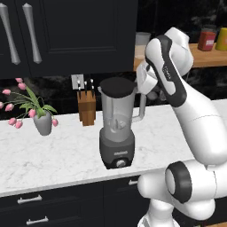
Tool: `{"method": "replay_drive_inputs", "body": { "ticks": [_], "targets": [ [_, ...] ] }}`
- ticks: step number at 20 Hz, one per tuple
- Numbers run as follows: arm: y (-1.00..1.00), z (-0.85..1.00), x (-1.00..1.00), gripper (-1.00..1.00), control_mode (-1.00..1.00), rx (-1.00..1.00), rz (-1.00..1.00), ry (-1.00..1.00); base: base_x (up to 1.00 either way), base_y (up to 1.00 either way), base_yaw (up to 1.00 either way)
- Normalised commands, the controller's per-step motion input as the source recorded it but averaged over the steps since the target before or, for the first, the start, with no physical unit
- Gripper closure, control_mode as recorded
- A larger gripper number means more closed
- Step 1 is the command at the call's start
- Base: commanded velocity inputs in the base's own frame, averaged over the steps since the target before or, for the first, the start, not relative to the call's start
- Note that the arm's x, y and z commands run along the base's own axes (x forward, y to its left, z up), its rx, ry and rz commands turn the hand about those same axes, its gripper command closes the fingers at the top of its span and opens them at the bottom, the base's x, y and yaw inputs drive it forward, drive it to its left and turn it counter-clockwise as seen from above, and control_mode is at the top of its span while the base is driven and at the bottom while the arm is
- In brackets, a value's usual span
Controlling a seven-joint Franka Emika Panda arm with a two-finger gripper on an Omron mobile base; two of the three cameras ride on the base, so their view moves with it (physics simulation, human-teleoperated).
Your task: Close the lid blender by securely placing the lid on top.
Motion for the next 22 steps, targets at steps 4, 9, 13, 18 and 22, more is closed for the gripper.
{"method": "replay_drive_inputs", "body": {
  "ticks": [4, 9, 13, 18, 22],
  "targets": [
    [-0.05, 0.00, 0.31, 1.00, -1.00, 0.00, -0.01, 0.00, 0.00, 0.00, 0.00],
    [0.00, -0.13, 0.22, 1.00, -1.00, 0.00, -0.09, 0.00, 0.00, 0.00, 0.00],
    [0.00, -0.15, 0.00, 1.00, -1.00, 0.00, -0.09, 0.00, 0.00, 0.00, 0.00],
    [0.00, -0.06, -0.25, 1.00, -1.00, 0.00, -0.01, 0.01, 0.00, 0.00, 0.00],
    [0.14, -0.06, -0.39, 1.00, -1.00, -0.01, -0.03, 0.09, 0.00, 0.00, 0.00]
  ]
}}
